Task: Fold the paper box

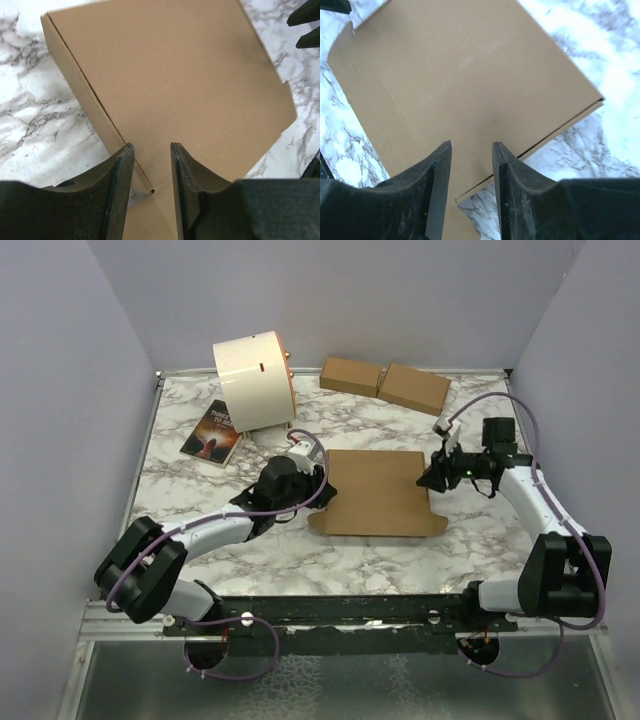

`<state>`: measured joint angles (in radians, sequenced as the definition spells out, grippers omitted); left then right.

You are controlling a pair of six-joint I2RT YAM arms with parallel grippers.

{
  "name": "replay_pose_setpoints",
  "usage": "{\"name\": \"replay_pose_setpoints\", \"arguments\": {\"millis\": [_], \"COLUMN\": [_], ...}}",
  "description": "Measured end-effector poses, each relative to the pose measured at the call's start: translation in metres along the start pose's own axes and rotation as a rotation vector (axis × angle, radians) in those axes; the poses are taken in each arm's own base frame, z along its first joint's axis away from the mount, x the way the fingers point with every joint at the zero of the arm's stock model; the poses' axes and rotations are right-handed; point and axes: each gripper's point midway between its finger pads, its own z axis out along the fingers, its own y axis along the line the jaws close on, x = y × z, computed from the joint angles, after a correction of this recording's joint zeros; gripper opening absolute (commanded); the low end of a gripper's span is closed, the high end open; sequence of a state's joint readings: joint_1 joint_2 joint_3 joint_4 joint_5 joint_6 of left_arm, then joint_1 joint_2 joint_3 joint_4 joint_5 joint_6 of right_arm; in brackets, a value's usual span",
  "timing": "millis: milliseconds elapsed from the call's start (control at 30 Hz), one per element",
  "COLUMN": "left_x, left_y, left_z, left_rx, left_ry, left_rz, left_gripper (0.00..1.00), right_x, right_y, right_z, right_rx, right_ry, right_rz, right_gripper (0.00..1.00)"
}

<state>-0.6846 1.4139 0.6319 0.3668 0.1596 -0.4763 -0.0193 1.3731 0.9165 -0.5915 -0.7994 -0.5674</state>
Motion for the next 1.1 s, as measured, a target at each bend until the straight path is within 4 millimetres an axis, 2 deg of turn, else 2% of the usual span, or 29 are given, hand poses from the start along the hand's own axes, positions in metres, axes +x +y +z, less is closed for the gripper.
{"name": "replay_pose_setpoints", "arguments": {"millis": [67, 133, 233, 300, 333, 433, 567, 800, 1100], "left_x": [-0.011, -0.024, -0.038, -0.037, -0.035, -0.021, -0.004, -0.005, 0.007], "left_y": [-0.006, -0.012, -0.017, -0.014, -0.011, 0.000, 0.015, 0.030, 0.033], "left_z": [-0.006, -0.013, -0.028, -0.036, -0.041, -0.048, -0.051, -0.052, -0.041], "left_rx": [0.014, 0.029, 0.043, 0.035, 0.028, 0.016, -0.010, 0.001, 0.022], "left_ry": [-0.033, -0.080, -0.163, -0.199, -0.218, -0.240, -0.232, -0.259, -0.218], "left_rz": [0.003, 0.005, 0.004, -0.007, -0.015, -0.044, -0.103, -0.206, -0.274], "left_gripper": [0.45, 0.52, 0.75, 0.93, 0.98, 0.99, 0.99, 0.98, 0.97], "right_x": [-0.014, -0.020, -0.015, -0.007, 0.000, 0.020, 0.041, 0.046, 0.059], "right_y": [-0.001, -0.010, -0.035, -0.049, -0.056, -0.063, -0.061, -0.055, -0.054], "right_z": [-0.013, -0.022, -0.034, -0.038, -0.038, -0.026, -0.006, 0.004, 0.014], "right_rx": [0.000, 0.010, 0.045, 0.062, 0.063, 0.009, -0.093, -0.198, -0.255], "right_ry": [-0.073, -0.122, -0.183, -0.201, -0.202, -0.190, -0.159, -0.160, -0.140], "right_rz": [0.017, 0.063, 0.215, 0.310, 0.364, 0.505, 0.636, 0.718, 0.780], "right_gripper": [0.50, 0.56, 0.61, 0.63, 0.64, 0.64, 0.64, 0.59, 0.52]}}
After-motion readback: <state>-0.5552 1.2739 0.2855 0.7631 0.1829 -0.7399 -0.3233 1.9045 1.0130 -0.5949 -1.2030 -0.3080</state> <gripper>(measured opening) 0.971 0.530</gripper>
